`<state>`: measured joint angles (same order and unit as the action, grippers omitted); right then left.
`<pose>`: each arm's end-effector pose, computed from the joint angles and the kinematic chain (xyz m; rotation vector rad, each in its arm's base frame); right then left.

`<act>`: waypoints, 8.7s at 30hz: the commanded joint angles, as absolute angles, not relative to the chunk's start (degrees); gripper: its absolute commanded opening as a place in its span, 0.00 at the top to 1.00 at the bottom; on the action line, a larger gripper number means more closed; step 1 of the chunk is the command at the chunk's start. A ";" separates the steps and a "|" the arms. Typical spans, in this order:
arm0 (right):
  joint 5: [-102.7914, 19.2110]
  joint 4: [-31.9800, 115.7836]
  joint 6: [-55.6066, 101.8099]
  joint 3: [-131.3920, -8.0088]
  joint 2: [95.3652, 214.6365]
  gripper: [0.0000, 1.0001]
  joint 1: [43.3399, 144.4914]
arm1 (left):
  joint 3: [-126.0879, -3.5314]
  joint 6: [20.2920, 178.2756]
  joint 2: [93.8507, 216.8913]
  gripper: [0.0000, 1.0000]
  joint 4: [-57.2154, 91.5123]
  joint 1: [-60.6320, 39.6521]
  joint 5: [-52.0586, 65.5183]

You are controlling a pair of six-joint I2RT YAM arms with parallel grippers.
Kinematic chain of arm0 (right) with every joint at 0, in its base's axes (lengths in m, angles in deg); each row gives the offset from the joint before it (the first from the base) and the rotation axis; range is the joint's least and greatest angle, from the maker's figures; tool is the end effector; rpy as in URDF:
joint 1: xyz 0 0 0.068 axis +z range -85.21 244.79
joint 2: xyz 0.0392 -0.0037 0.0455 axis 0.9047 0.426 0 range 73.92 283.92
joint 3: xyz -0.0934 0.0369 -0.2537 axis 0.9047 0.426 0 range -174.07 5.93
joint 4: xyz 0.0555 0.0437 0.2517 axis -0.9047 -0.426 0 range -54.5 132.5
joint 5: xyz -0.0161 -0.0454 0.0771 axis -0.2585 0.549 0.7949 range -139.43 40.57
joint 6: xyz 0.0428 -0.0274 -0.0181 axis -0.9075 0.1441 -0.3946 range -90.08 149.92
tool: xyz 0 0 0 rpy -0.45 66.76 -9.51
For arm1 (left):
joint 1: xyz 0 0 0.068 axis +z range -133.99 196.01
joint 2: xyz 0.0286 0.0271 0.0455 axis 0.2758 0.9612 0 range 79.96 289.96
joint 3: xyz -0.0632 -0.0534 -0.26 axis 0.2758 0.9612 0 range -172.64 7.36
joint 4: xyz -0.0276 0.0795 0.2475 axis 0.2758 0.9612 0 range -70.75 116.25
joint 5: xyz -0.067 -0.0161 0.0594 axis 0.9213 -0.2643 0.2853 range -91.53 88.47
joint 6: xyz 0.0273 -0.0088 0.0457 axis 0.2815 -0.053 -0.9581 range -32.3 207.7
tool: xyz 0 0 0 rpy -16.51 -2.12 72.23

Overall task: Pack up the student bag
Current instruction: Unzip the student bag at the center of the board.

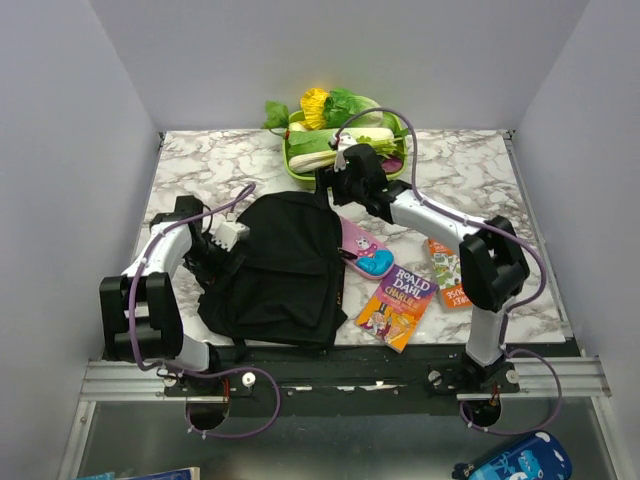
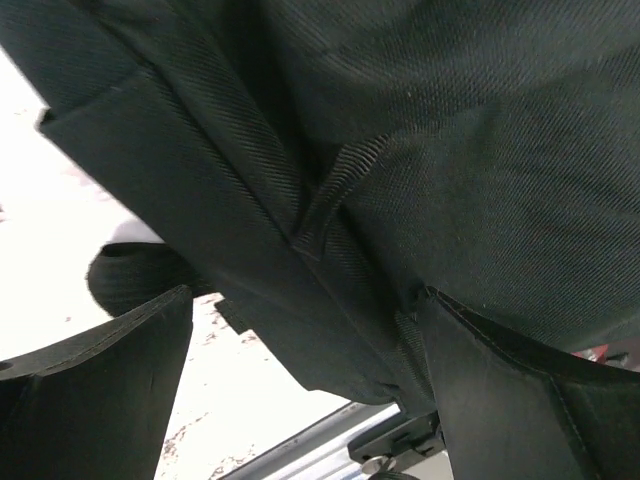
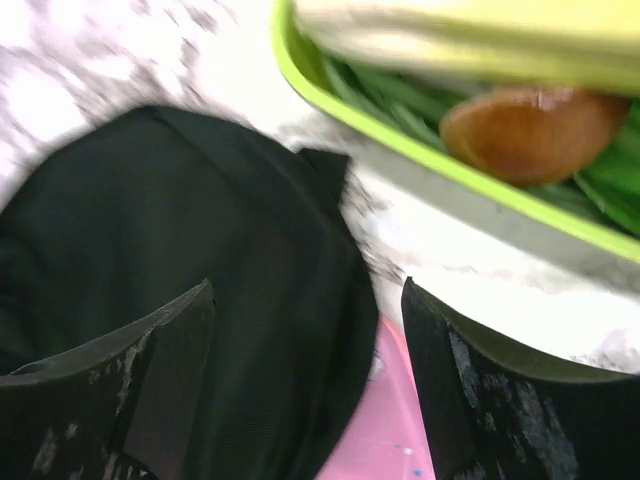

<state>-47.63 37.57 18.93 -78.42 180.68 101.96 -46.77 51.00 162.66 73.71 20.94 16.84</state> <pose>0.3523 0.2685 0.2781 -0.4939 2.0347 0.5501 0.2434 0.0098 0.2039 0.8190 2.7730 -0.3744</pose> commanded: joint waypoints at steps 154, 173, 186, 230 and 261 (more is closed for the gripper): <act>-31.68 78.00 44.95 -36.25 157.24 0.41 116.20 | -58.56 60.37 156.61 1.00 67.24 -12.91 19.91; -27.99 72.91 44.42 -39.59 159.26 0.57 116.12 | -57.33 60.55 155.99 1.00 67.06 -12.38 18.77; -29.92 72.12 43.10 -40.47 160.41 0.81 116.20 | -56.80 60.63 155.38 1.00 67.07 -12.20 18.42; -65.46 69.48 36.52 -39.68 151.27 0.99 111.90 | -46.06 51.30 140.87 0.97 68.29 0.35 2.03; -43.89 71.32 19.11 -29.31 145.20 0.99 115.68 | -56.27 65.56 158.98 0.01 52.48 -16.33 26.33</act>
<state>-43.54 68.61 21.29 -30.12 145.12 115.31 -56.56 63.72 157.90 59.85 -14.86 30.04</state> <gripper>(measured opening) 0.013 0.985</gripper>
